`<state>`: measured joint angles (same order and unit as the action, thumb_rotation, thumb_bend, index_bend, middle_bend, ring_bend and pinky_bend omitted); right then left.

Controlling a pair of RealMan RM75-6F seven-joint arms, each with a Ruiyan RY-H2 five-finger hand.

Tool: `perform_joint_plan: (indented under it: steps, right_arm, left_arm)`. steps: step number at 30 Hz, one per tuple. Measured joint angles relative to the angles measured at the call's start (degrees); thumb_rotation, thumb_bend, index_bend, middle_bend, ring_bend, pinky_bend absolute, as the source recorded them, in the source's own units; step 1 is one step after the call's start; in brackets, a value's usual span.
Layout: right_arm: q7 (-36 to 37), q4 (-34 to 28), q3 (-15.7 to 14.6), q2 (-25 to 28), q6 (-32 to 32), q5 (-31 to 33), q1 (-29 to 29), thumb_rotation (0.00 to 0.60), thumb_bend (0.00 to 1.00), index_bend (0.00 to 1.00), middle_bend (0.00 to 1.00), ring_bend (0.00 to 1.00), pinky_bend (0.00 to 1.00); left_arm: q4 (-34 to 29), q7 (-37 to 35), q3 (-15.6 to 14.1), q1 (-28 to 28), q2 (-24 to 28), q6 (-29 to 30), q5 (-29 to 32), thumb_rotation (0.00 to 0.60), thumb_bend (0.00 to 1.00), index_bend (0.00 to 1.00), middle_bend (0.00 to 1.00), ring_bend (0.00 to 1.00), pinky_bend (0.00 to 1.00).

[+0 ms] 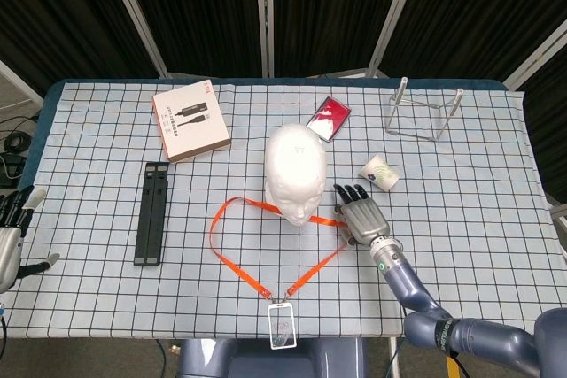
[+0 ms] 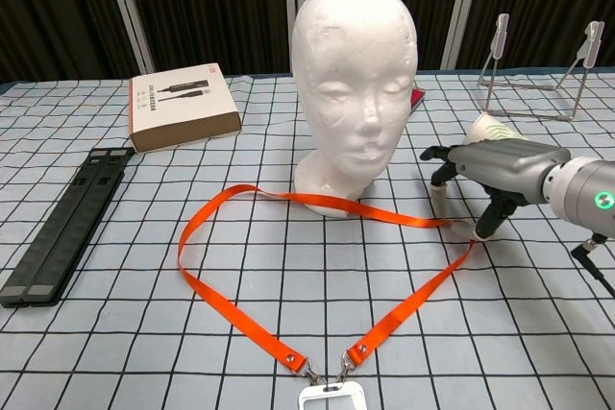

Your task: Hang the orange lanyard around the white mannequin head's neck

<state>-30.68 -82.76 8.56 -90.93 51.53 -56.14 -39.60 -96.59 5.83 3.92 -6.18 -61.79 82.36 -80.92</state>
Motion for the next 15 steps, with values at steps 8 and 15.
perform_joint_plan:
  steps: [8,15]
  right_arm:
    - [-0.85,2.00,-1.78,-0.92,1.12,-1.68,-0.17,0.600,0.33,0.49,0.00,0.00,0.00]
    - [-0.97,3.82,-2.80,-1.62,1.61,-3.07,-0.13,0.600,0.37,0.56,0.00,0.00,0.00]
  left_arm:
    - [-0.10,0.18,-0.08,0.02,-0.03,0.13,-0.07,0.600,0.00,0.00,0.00,0.00,0.00]
    - [-0.08,0.09,-0.09,0.03,0.01,0.23,-0.06,0.600,0.00,0.00,0.00,0.00,0.00]
